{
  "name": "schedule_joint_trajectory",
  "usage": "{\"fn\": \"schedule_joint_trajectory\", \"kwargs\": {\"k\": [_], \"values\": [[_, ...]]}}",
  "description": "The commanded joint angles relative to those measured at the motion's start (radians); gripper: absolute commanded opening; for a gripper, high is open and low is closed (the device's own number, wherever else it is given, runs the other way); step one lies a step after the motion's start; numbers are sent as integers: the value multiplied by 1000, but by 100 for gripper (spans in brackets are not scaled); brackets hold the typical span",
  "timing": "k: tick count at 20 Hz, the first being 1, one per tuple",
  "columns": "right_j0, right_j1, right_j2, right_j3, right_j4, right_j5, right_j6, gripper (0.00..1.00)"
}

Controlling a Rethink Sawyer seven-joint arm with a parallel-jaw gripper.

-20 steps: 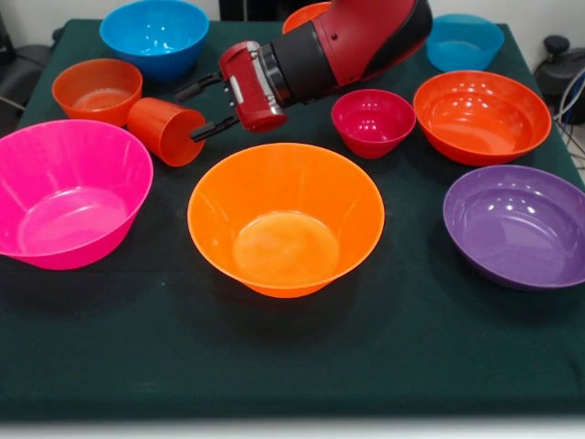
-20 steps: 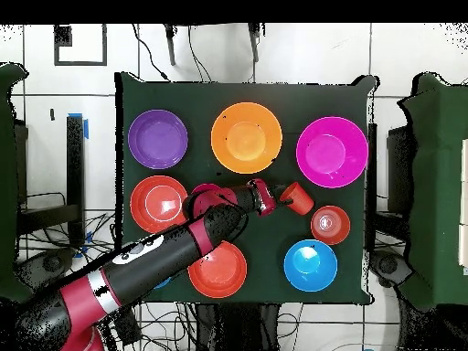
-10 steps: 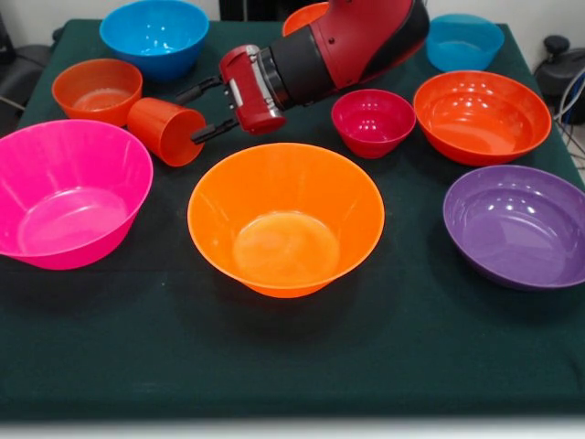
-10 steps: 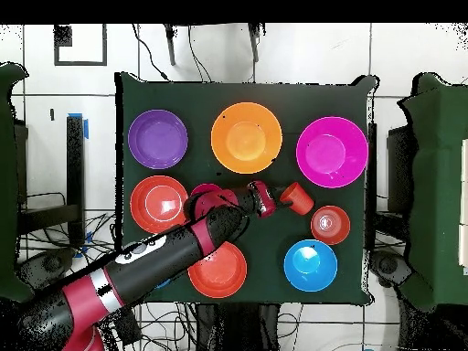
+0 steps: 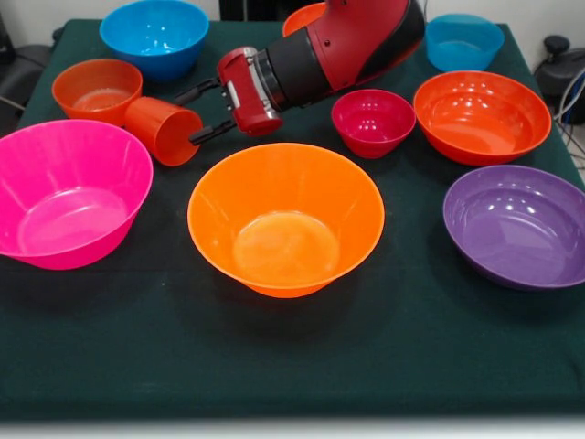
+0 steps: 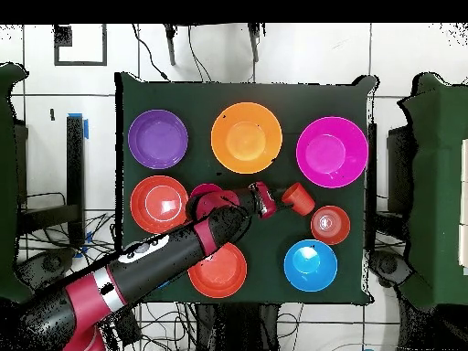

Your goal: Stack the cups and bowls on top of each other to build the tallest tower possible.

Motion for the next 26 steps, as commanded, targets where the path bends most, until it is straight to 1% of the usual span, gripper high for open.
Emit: {"fn": "schedule_joint_trajectory", "kwargs": {"k": [1,4,13,14,26], "values": [[-28,37,198,-119,13,-35,182,100],[-28,34,201,-114,11,-40,180,100],[-22,48,180,-121,9,-7,189,100],[-23,48,180,-121,9,-7,189,0],[-17,55,174,-121,23,-1,212,0]]}}
